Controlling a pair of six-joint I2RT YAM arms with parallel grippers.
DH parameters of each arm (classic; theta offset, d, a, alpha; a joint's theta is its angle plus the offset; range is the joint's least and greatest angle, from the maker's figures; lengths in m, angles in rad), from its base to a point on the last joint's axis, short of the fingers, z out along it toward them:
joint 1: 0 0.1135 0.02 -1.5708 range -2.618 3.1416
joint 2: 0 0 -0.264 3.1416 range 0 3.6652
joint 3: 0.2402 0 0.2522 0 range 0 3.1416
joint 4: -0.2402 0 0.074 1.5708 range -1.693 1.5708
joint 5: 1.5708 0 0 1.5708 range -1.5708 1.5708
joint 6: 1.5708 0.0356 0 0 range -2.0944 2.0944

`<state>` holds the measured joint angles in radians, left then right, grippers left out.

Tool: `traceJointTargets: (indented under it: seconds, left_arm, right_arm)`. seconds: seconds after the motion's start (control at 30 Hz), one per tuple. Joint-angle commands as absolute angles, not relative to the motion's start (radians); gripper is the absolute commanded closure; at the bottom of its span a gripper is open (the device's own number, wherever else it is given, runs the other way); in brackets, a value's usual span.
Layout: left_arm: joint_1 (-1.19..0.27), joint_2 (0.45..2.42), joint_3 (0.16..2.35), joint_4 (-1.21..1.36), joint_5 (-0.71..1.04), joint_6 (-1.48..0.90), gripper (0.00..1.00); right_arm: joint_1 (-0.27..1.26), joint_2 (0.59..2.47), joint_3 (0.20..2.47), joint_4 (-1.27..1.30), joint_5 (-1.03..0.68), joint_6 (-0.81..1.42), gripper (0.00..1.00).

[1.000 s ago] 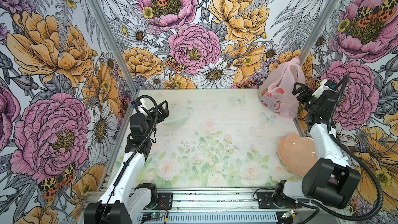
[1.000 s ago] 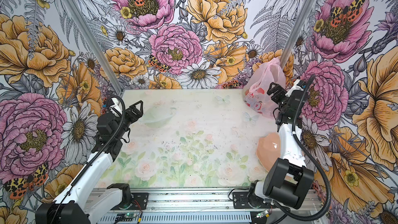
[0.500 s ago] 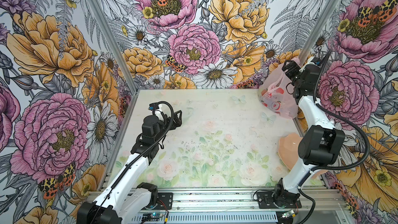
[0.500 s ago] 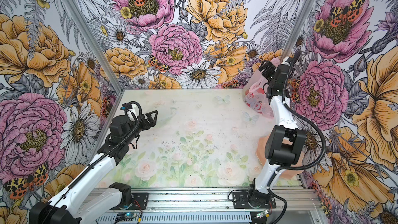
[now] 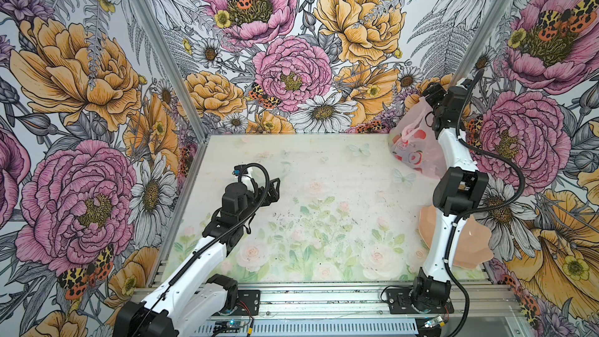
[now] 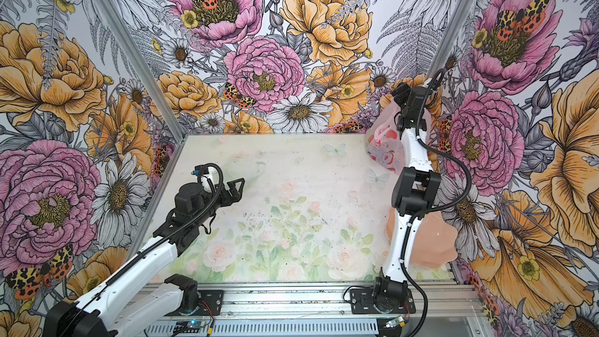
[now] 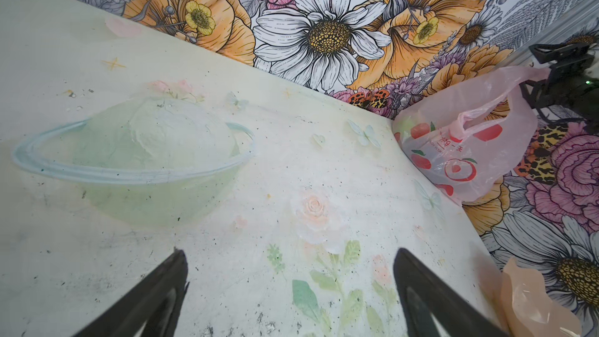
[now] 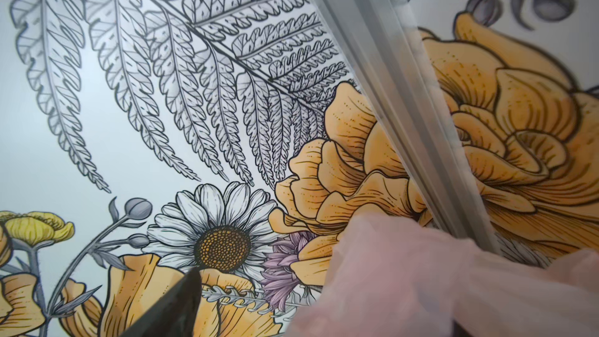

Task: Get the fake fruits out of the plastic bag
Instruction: 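Reach the right gripper to the pink bag's handle and grasp it, then lift the pink bag with the right gripper and carry it to table center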

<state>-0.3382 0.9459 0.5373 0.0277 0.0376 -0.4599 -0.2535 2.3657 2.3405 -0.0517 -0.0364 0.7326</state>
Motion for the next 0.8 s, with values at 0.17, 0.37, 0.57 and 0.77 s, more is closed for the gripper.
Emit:
traceJointTargets:
  seconds: [0.17, 0.37, 0.57, 0.77]
  left_arm:
    - [-0.391, 1.018, 0.503, 0.113, 0.026, -0.443, 0.01]
    - [-0.401, 1.033, 0.513, 0.116, 0.003, -0.458, 0.01]
    - [-0.403, 0.984, 0.548, 0.013, -0.065, -0.475, 0.02]
    - [-0.379, 0.898, 0.577, -0.160, -0.170, -0.499, 0.02]
  right_arm:
    - [-0.233, 2.601, 2.683, -0.121, -0.043, 0.712, 0.40]
    - [-0.227, 2.547, 2.631, -0.122, -0.176, 0.716, 0.76]
    - [-0.189, 2.362, 2.410, -0.121, -0.255, 0.704, 0.89]
    - [-0.122, 2.186, 2.201, -0.121, -0.339, 0.681, 0.91]
